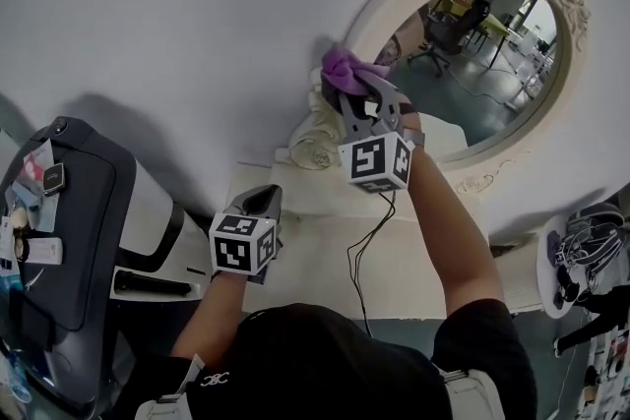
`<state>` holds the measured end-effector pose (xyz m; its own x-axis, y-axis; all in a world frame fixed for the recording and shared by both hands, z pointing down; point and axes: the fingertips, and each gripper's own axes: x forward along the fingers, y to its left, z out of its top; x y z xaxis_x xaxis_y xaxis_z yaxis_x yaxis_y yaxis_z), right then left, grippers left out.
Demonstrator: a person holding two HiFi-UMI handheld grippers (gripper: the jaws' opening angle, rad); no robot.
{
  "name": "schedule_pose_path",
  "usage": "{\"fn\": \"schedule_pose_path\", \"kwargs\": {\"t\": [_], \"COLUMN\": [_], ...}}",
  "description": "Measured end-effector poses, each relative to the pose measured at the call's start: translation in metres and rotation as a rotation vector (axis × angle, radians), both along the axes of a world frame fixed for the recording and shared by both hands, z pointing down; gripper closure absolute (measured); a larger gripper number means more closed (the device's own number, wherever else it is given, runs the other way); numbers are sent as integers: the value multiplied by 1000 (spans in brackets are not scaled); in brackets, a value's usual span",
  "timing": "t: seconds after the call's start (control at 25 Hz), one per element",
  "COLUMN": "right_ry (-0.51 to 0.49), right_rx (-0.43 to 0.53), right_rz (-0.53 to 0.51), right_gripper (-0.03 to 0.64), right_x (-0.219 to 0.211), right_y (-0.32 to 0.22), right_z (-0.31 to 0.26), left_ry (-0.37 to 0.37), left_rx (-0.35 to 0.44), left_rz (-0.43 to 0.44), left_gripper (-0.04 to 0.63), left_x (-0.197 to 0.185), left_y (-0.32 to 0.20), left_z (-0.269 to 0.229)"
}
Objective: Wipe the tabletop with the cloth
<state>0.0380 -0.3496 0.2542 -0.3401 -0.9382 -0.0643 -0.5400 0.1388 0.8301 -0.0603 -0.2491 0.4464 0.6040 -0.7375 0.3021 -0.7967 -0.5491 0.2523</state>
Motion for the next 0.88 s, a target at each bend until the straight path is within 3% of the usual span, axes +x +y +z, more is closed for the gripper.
{"fn": "schedule_pose_path", "kwargs": {"t": [0.16, 0.28, 0.48, 0.64, 0.76, 0.88], "right_ry": [31, -26, -285, -534, -722, -846], "right_rx": [-90, -145, -143, -128, -109, -103], "right_rz": [3, -4, -55, -92, -52, 20], "right_gripper": [532, 532, 531, 531, 531, 531], "right_x": [-7, -7, -4, 23, 58, 97], "right_y": [-4, -1, 29, 57, 77, 92], "right_z": [41, 50, 17, 6, 7, 15], "left_ry": [-2, -10, -19, -24, -27, -31], "left_rx": [0, -1, -13, -7, 7, 24], "left_rz": [-7, 0, 5, 7, 8, 24], "left_gripper": [595, 594, 594, 595, 594, 595], "left_x": [-2, 0, 2, 6, 15, 29], "left_y": [1, 5, 5, 0, -4, -7], "left_z": [-1, -1, 3, -1, -6, -14]}}
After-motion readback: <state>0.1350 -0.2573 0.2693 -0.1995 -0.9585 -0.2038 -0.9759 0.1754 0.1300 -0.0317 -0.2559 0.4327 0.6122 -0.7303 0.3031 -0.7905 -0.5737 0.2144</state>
